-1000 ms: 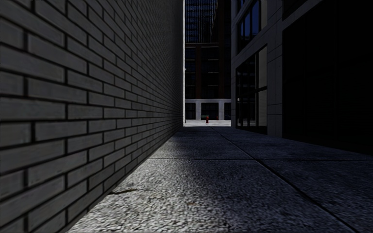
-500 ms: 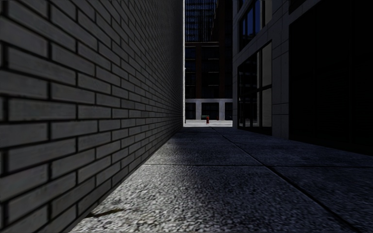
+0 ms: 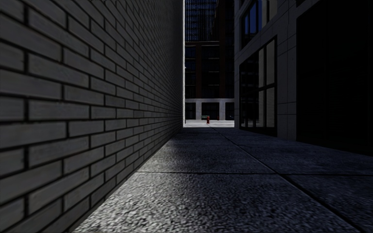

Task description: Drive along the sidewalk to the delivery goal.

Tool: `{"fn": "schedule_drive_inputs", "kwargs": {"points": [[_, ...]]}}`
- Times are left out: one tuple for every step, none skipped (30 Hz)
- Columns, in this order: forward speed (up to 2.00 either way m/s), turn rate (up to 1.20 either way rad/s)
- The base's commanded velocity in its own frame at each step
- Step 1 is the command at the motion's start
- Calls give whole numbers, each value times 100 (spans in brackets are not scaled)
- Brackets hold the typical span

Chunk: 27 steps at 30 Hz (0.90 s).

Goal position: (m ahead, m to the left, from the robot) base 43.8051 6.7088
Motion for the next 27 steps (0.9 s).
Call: {"fn": "schedule_drive_inputs", "kwargs": {"points": [[95, 0], [97, 0], [98, 0], [98, 0], [98, 0], [98, 0], [98, 0], [99, 0], [99, 0], [99, 0], [99, 0], [99, 0], [100, 0], [100, 0], [100, 0], [100, 0], [100, 0], [101, 0], [103, 0], [103, 0], [104, 0], [104, 0], [104, 0], [104, 0], [104, 0], [104, 0], [106, 0]]}}
